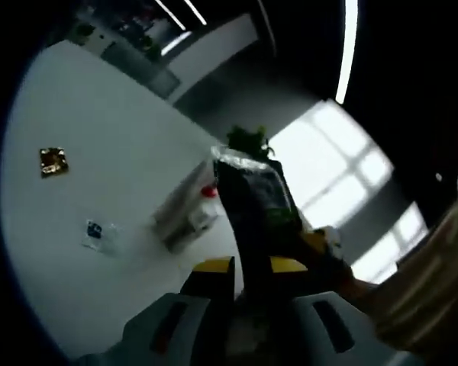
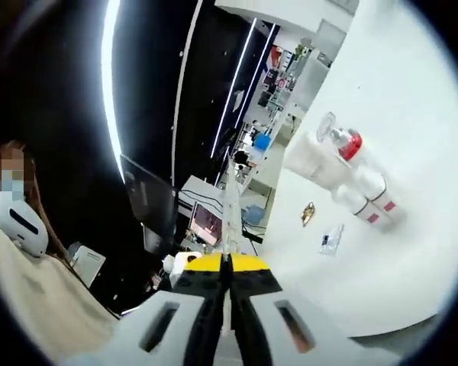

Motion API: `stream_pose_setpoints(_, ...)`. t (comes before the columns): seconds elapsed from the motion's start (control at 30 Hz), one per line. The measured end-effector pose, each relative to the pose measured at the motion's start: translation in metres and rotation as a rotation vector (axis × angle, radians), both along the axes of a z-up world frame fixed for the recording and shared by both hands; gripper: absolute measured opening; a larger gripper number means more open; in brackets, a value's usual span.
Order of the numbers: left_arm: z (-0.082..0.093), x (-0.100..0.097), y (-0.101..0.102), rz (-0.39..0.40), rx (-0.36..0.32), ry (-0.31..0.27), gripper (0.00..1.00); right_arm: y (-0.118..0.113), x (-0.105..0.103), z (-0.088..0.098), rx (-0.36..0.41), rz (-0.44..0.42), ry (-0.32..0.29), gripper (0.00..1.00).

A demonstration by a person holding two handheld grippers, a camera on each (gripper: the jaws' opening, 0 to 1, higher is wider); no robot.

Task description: Arrange the skincare products in the storage area until every visible bottle or jar stands upright without overlapping.

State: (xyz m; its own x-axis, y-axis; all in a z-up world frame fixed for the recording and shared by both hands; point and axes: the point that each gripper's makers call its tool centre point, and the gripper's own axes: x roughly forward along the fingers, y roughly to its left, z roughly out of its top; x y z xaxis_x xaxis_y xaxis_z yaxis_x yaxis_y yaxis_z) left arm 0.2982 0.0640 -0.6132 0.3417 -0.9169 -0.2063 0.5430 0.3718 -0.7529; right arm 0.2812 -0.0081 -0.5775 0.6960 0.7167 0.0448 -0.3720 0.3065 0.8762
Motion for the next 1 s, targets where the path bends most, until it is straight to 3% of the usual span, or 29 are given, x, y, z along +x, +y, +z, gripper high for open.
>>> stream_pose_setpoints(0.13, -0.023, 0.023, 0.012, 0.024, 0.111, -0.023, 0.20, -0.005, -0.001, -0.005, -0.022, -0.013, 0.010, 0.01)
stream_pose_setpoints(0.2, -0.039, 0.038, 0.019, 0.029, 0.206, -0.071, 0.18, -0.005, -0.003, -0.007, -0.030, -0.007, 0.014, 0.01)
stream_pose_setpoints(0.27, -0.049, 0.048, 0.023, 0.031, 0.259, -0.084, 0.17, -0.005, -0.003, -0.009, -0.034, -0.014, 0.017, 0.01)
stream_pose_setpoints(0.37, -0.069, 0.068, 0.028, 0.038, 0.362, -0.110, 0.21, -0.007, -0.005, -0.013, -0.042, -0.020, 0.030, 0.01)
stream_pose_setpoints(0.47, -0.100, 0.084, 0.037, -0.036, 0.603, -0.215, 0.25, -0.009, -0.007, -0.015, -0.040, -0.032, 0.036, 0.01)
stream_pose_setpoints(0.57, -0.115, 0.092, 0.033, -0.101, 0.709, -0.294, 0.27, -0.012, -0.008, -0.016, -0.038, -0.043, 0.040, 0.01)
stream_pose_setpoints(0.67, -0.125, 0.099, 0.026, -0.140, 0.761, -0.341, 0.27, -0.015, -0.009, -0.017, -0.056, -0.049, 0.042, 0.01)
stream_pose_setpoints(0.8, -0.135, 0.105, 0.017, -0.161, 0.773, -0.338, 0.25, -0.016, -0.011, -0.017, -0.070, -0.049, 0.042, 0.01)
stream_pose_setpoints(1.0, -0.150, 0.111, 0.020, -0.196, 0.838, -0.356, 0.27, -0.016, -0.013, -0.019, -0.073, -0.057, 0.045, 0.01)
